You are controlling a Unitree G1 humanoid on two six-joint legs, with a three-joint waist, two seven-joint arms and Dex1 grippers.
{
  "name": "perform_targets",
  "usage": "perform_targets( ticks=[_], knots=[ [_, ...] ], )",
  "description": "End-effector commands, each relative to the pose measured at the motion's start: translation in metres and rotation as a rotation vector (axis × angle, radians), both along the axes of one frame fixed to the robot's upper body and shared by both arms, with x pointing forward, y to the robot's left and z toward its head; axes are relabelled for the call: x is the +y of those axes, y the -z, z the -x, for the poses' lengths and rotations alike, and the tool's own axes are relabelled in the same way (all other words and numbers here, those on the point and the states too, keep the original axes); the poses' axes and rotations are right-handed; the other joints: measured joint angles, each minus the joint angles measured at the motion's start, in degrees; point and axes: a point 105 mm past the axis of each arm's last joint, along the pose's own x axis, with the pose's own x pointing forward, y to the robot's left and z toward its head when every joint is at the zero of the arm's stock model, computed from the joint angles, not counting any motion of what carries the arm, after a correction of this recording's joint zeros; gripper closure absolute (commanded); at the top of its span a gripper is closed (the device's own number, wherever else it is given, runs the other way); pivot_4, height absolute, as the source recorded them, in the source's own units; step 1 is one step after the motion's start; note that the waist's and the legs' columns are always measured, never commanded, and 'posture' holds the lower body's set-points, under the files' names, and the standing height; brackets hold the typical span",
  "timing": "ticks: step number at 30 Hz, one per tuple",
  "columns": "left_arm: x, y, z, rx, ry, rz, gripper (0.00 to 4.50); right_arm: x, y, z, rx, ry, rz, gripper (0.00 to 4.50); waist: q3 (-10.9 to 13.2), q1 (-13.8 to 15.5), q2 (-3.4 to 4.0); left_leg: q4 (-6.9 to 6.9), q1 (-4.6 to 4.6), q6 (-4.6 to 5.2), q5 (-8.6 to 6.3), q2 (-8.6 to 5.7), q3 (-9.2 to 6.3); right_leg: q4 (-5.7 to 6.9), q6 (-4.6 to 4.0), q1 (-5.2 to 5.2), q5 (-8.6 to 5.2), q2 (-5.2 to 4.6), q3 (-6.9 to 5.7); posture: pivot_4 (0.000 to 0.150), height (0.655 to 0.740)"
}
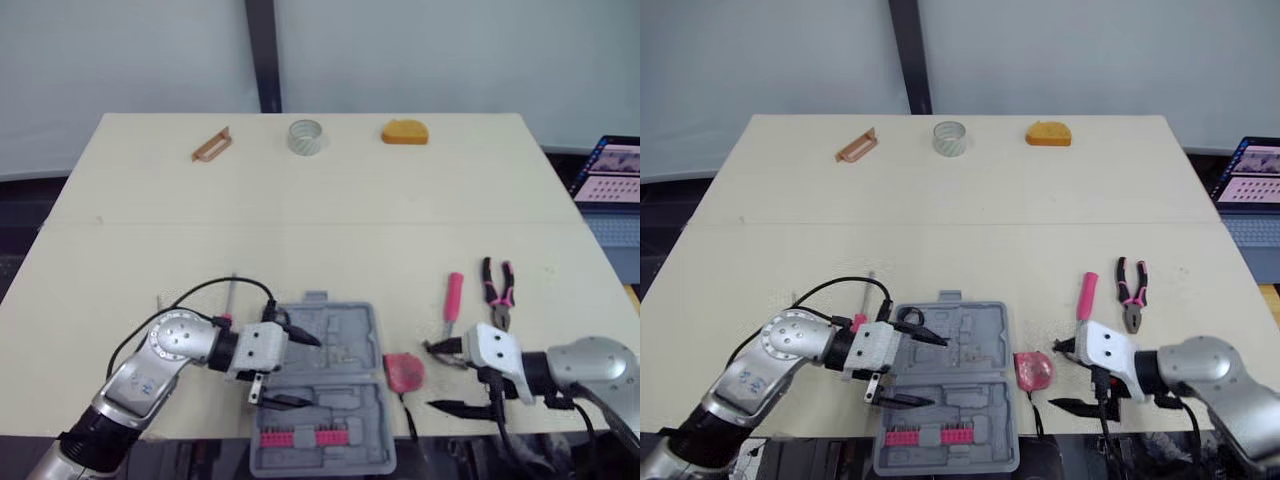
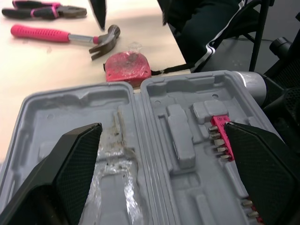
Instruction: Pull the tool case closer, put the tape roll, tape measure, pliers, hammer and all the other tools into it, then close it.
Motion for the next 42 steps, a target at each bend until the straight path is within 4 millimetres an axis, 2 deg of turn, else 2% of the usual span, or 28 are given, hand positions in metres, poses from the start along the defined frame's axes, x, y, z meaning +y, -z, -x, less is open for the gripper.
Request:
perform_targets(
  ticks=[1,7,18,29,34,38,42],
  knots=[
    [-0.004,0.0,-0.002,-0.084,0.018,0.013,0.0,0.001,0.012,-0.01,-0.023,-0.128,0.041,0.04,0.0,-0.08,0.0,0.02,0.0,0.0,0.0,0.0,0.0,0.0,0.0,0.02,0.0,0.0,0.0,0.15,0.74],
    [-0.005,0.003,-0.005,-0.089,-0.002,0.018,0.0,0.011,0.025,-0.027,-0.049,-0.185,0.026,0.04,0.0,0.05,0.0,0.03,-0.01,0.01,0.0,0.0,-0.01,0.03,0.0,0.02,0.0,0.0,-0.04,0.15,0.74],
    [-0.004,0.002,-0.003,-0.088,-0.018,0.015,0.0,0.014,0.033,-0.032,-0.074,-0.226,0.059,0.04,0.0,0.07,0.01,0.05,0.0,0.01,0.0,0.0,-0.01,0.06,0.0,0.02,0.0,0.0,-0.03,0.15,0.74],
    [-0.006,-0.002,-0.005,-0.09,-0.012,0.013,0.0,0.019,0.041,-0.032,-0.057,-0.182,0.047,0.04,-0.01,-0.04,0.01,0.05,0.01,0.01,0.0,0.01,0.0,0.07,0.0,0.02,0.0,0.0,-0.03,0.15,0.74],
    [-0.006,-0.003,-0.005,-0.087,-0.011,0.011,0.0,0.022,0.041,-0.032,-0.065,-0.177,0.037,1.58,-0.01,-0.06,0.01,0.04,0.01,0.01,0.0,0.01,0.0,0.07,0.0,0.02,0.0,0.0,-0.03,0.15,0.74],
    [-0.007,-0.003,-0.004,-0.081,-0.013,0.012,0.0,0.024,0.036,-0.03,-0.052,-0.18,0.013,1.58,-0.01,-0.06,0.01,0.05,0.01,0.01,0.0,0.01,0.0,0.07,0.0,0.02,0.0,0.0,-0.03,0.15,0.74],
    [-0.005,-0.005,-0.003,-0.079,-0.023,0.013,0.0,0.024,0.012,-0.027,-0.032,-0.183,-0.006,1.58,0.0,0.0,0.02,0.05,0.0,0.01,0.0,0.0,0.0,0.07,0.0,0.02,0.0,0.0,-0.03,0.15,0.74]
  ],
)
